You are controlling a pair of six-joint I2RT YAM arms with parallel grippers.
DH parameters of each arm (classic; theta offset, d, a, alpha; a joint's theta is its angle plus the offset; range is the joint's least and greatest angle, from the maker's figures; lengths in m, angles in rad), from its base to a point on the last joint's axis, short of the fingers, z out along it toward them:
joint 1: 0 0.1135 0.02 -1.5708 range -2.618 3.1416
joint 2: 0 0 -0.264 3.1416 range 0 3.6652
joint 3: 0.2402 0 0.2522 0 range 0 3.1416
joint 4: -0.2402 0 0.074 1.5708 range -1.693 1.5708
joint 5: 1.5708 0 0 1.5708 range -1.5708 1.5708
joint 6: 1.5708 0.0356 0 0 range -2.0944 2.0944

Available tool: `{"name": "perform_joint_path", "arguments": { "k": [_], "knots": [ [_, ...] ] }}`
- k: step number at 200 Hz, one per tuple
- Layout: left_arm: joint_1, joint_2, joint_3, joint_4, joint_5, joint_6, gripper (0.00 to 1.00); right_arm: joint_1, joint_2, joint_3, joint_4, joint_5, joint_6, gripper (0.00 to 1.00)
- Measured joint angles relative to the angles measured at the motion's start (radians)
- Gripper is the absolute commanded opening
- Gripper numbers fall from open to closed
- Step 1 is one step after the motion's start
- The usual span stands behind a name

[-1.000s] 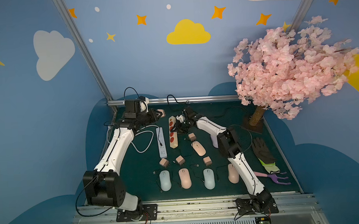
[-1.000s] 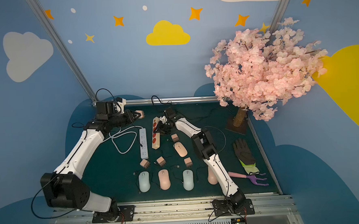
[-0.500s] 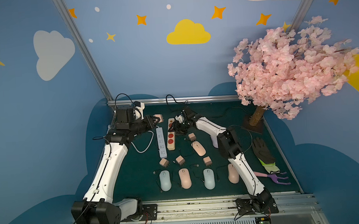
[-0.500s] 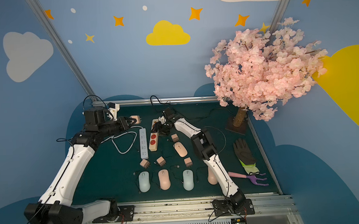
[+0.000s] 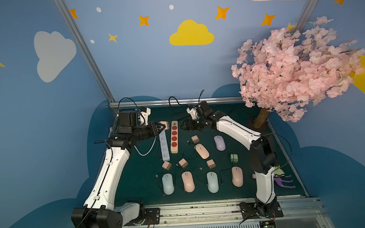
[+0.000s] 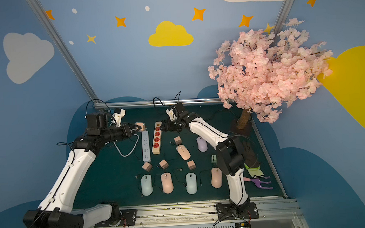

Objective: Unplug the wireless mouse
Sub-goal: Place the socket at the center of the board, then remove the power cord from the plug.

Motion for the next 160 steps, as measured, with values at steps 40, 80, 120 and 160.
{"name": "perform_joint_path", "arguments": {
  "k": [40, 80, 120, 160],
  "knots": [
    [-0.117, 0.054, 0.056, -0.021, 0.030, 0.040, 0.04, 0.011, -0.308, -0.245, 0.082, 0.084, -0.182, 0.82],
    [-0.185, 0.080, 0.085, -0.035, 0.060, 0.060, 0.04, 0.010, -0.501, -0.448, 0.195, 0.171, -0.288, 0.94],
    [-0.219, 0.097, 0.123, -0.057, 0.085, 0.063, 0.04, 0.008, -0.689, -0.592, 0.290, 0.135, -0.457, 0.97],
    [-0.264, 0.111, 0.163, -0.067, 0.124, 0.063, 0.04, 0.009, -0.734, -0.594, 0.295, 0.002, -0.695, 0.94]
  ]
}}
